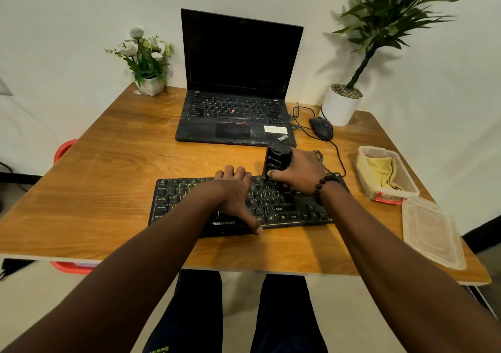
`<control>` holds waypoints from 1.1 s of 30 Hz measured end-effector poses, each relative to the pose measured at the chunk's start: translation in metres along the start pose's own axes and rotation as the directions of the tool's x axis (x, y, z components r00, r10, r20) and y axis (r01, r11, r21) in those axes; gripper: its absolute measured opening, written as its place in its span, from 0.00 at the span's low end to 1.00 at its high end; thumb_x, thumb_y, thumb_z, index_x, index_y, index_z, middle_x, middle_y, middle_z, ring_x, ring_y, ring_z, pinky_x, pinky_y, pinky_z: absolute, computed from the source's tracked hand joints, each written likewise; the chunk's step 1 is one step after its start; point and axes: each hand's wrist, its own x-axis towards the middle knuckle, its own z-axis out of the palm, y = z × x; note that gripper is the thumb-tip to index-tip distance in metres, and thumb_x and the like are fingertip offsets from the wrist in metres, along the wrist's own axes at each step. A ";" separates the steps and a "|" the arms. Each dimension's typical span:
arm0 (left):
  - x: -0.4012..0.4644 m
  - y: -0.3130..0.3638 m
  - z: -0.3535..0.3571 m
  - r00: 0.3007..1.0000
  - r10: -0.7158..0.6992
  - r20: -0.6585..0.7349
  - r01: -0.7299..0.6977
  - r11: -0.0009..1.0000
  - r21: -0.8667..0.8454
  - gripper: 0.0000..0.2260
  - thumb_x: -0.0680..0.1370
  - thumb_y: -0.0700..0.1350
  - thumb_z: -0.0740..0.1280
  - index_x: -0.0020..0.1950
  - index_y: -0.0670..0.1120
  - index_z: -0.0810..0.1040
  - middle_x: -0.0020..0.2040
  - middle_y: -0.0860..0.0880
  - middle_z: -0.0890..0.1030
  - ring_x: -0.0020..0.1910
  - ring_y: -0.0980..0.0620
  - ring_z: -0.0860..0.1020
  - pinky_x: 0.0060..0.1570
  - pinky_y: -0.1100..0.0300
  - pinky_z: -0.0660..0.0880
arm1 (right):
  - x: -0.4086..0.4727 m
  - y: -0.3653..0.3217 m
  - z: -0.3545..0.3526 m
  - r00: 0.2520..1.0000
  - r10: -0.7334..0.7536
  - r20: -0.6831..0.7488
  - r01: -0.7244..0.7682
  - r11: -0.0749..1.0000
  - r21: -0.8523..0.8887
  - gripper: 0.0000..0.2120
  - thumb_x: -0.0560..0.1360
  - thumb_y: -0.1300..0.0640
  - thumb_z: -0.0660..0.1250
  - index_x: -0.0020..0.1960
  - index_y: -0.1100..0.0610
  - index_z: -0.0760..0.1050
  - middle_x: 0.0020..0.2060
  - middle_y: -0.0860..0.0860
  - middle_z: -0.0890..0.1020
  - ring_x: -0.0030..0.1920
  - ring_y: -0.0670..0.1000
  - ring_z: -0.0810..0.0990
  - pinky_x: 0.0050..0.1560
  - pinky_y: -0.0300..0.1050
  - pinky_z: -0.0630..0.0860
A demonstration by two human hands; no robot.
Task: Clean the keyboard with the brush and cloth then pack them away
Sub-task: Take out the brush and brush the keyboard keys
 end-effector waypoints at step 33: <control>0.000 -0.001 0.002 1.000 0.000 0.001 0.000 1.000 0.013 0.60 0.62 0.75 0.70 0.80 0.44 0.48 0.76 0.47 0.54 0.73 0.41 0.55 0.73 0.43 0.58 | -0.029 0.013 -0.012 0.995 0.029 0.092 -0.030 1.000 0.003 0.28 0.69 0.50 0.74 0.65 0.56 0.70 0.54 0.50 0.80 0.50 0.47 0.77 0.40 0.33 0.71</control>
